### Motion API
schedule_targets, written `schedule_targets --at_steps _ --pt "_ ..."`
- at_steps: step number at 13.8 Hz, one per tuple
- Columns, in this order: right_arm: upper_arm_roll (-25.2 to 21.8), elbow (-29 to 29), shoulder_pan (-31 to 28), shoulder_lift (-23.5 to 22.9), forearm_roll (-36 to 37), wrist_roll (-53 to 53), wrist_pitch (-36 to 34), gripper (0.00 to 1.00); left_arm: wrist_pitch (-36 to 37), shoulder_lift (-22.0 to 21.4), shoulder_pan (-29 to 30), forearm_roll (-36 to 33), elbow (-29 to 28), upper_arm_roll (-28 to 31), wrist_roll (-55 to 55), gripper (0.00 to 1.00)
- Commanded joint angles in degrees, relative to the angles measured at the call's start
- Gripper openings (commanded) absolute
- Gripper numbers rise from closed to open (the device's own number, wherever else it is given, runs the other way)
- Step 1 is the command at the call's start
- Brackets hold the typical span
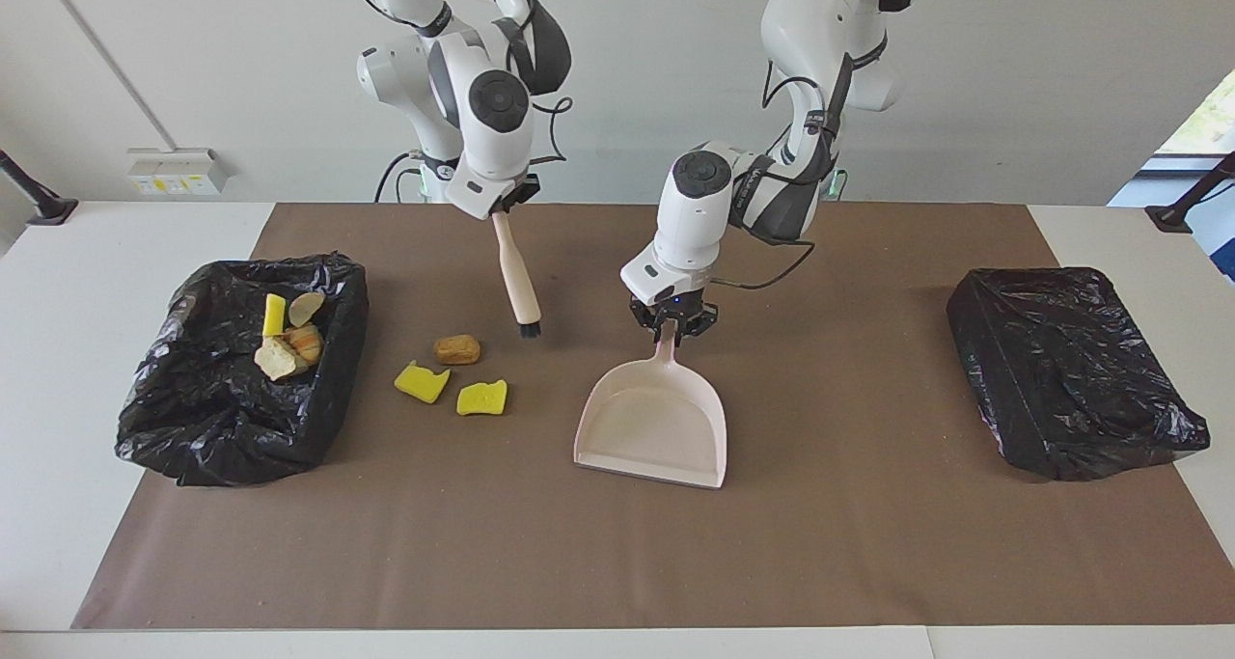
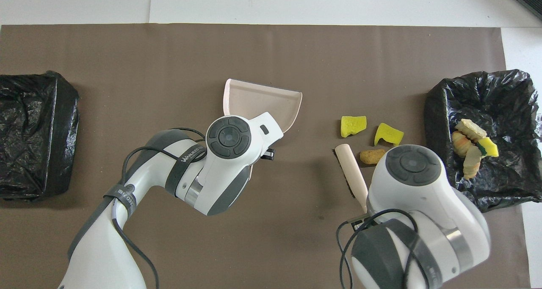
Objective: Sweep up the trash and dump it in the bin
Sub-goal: 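Grasp the beige brush handle with the right gripper, then move the brush to the yellow pieces while the left gripper positions the dustpan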
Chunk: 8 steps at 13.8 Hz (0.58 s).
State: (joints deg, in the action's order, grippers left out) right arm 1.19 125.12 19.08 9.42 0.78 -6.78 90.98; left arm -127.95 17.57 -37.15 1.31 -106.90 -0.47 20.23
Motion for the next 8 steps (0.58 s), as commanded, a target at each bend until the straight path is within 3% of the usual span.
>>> schedule_targets --at_steps 1,4,8 --pt "0.92 -0.76 -7.02 -0.72 1.86 2.21 3.39 0.00 4.80 -3.59 0.06 -0.34 -0.68 1.09 -7.37 0.00" --pt "0.83 -0.58 -12.90 -3.00 3.87 2.21 11.91 0.00 11.48 -6.23 0.32 -0.43 -0.50 1.53 -22.46 0.00" --pt "0.83 -1.02 -16.80 -9.24 5.90 0.02 17.38 0.00 12.64 -6.23 2.08 -0.43 -0.68 1.44 -36.12 0.00"
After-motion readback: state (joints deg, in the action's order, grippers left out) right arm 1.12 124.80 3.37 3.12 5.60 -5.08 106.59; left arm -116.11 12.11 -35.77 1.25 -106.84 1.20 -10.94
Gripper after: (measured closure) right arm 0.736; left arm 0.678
